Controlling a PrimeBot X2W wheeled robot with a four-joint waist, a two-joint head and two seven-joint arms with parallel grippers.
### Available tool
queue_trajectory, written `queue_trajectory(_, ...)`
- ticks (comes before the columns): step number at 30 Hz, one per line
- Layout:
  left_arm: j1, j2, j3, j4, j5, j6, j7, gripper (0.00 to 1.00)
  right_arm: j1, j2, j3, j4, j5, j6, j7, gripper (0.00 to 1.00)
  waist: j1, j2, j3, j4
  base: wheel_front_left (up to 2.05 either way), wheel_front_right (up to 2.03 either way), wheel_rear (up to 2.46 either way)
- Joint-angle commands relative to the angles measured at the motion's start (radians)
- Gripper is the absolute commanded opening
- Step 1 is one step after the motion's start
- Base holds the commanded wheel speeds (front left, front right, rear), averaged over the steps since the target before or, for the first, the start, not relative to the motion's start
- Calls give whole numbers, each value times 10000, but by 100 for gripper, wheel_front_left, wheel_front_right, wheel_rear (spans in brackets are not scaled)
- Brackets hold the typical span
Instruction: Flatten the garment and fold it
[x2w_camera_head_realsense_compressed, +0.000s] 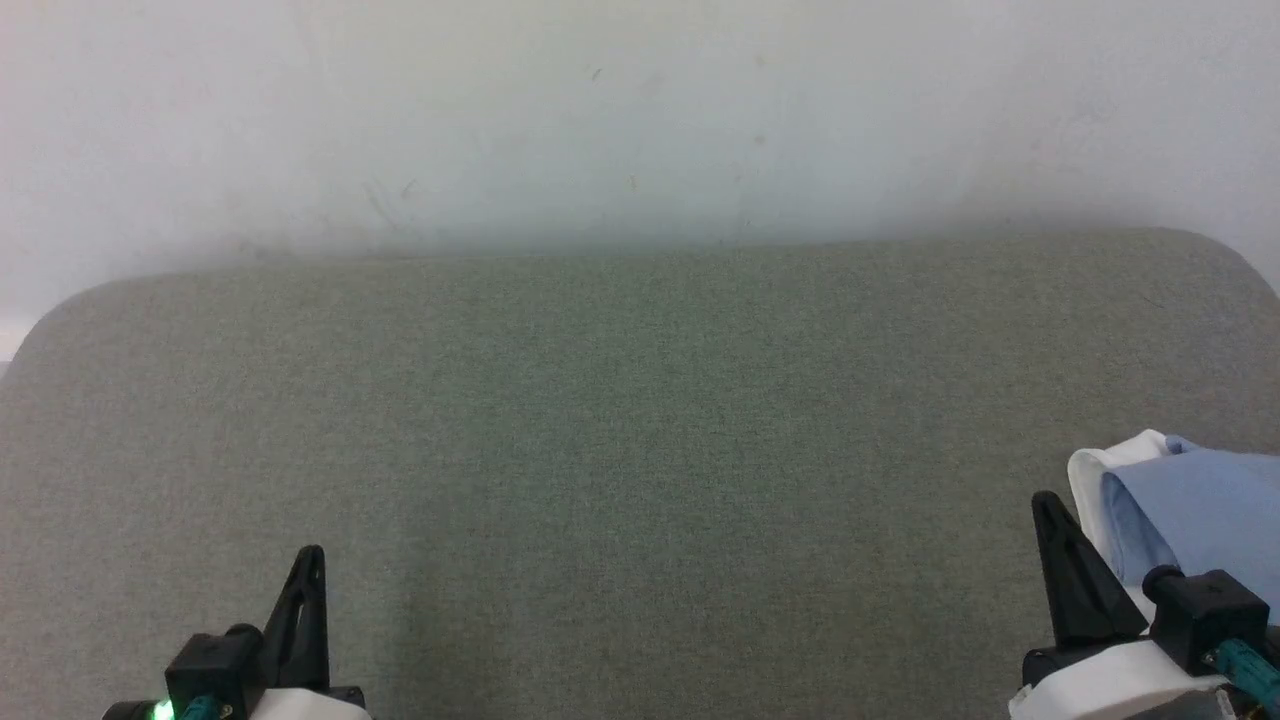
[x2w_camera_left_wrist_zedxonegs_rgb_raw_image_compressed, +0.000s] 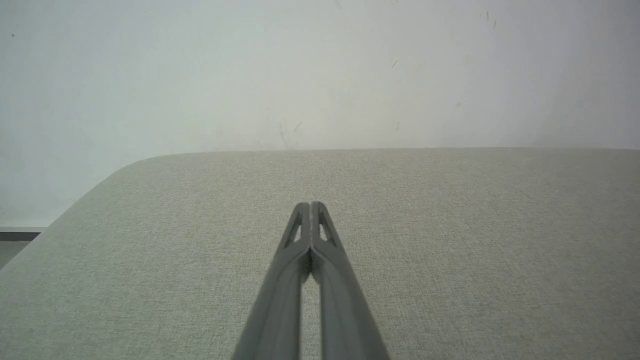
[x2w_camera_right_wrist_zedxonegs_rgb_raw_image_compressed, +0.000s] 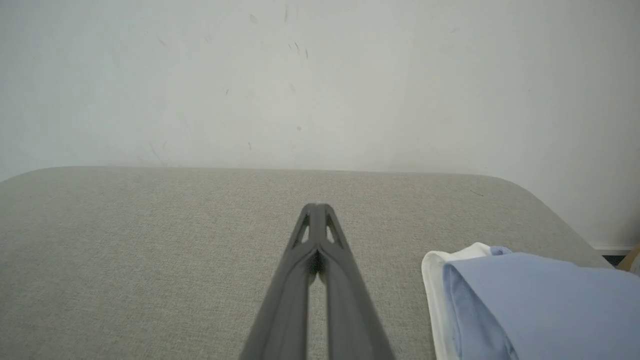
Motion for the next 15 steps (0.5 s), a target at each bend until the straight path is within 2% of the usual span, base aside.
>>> queue_trajectory(1, -63, -36, -35, -69, 53, 41, 54, 0, -74, 5, 16, 26, -56, -1, 49, 0, 0, 0, 1, -4, 0, 0, 0)
queue_trajectory(15, -180, -111, -149, -240, 150, 119, 340, 0, -246, 12, 67, 101, -166, -2, 167, 0, 0, 0, 5, -41, 0, 0, 0)
